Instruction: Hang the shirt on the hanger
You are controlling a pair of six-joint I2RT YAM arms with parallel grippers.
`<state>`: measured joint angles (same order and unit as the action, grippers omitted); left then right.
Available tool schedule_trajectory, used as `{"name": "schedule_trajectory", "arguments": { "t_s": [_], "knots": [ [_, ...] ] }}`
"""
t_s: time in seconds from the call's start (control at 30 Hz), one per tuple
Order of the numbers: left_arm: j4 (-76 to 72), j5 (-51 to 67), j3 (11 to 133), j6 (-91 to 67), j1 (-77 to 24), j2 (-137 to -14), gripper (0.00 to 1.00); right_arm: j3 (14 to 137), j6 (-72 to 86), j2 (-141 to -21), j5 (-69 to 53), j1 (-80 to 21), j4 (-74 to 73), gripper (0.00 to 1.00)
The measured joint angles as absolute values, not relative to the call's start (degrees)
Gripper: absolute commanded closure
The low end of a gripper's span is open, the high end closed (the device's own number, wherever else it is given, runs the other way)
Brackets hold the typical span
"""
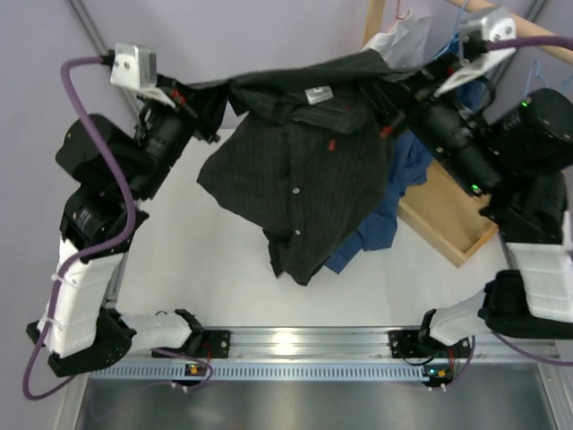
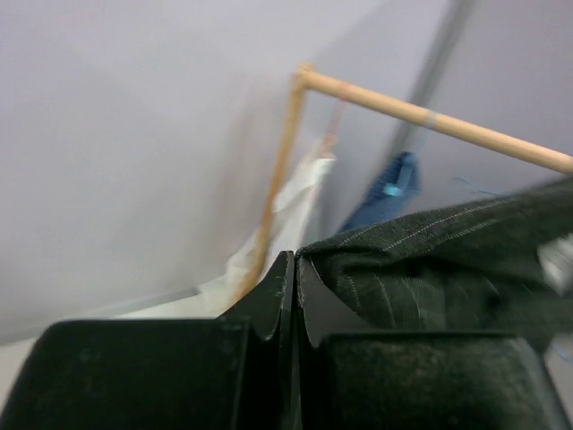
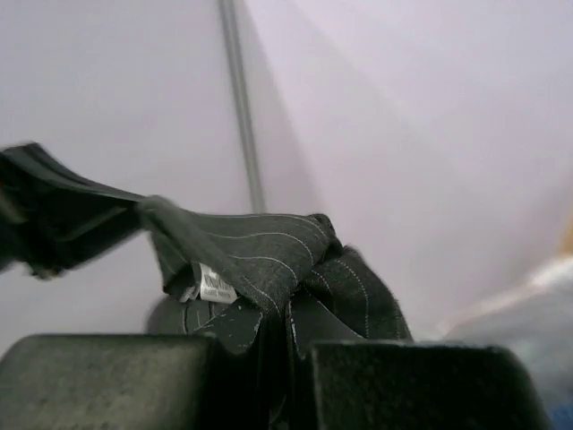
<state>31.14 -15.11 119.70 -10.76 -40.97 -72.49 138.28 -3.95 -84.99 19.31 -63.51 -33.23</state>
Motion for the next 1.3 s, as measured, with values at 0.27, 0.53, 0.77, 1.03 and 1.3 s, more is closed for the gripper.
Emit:
{"name": "schedule_trajectory", "arguments": {
  "t_s": [0.27, 0.53, 0.77, 1.03, 1.3],
  "knots": [
    [8.88, 6.24, 66.52, -14.17, -41.12, -48.97, 1.0, 94.24, 5.08, -61.91, 31.09, -63.86, -37.47, 1.0],
    [-1.39, 16.71, 34.7, -25.93, -44.07, -48.01, 1.0, 53.63, 15.73, -45.34, 24.95, -63.96, -39.9, 0.96],
    [-4.27, 16.82, 34.2, -28.84, -45.1, -47.33, 1.0, 52.99, 14.85, -38.22, 17.87, -63.96, -37.69, 0.18],
    [-2.98, 17.5, 36.05, -28.8, -45.1, -45.36, 1.0, 63.22, 7.01, -51.31, 14.66, -63.96, -38.94, 0.05],
    [-1.83, 21.67, 36.1, -27.88, -45.1, -45.32, 1.0, 73.65, -4.03, -63.9, 8.43, -57.1, -39.66, 0.07]
  ]
}}
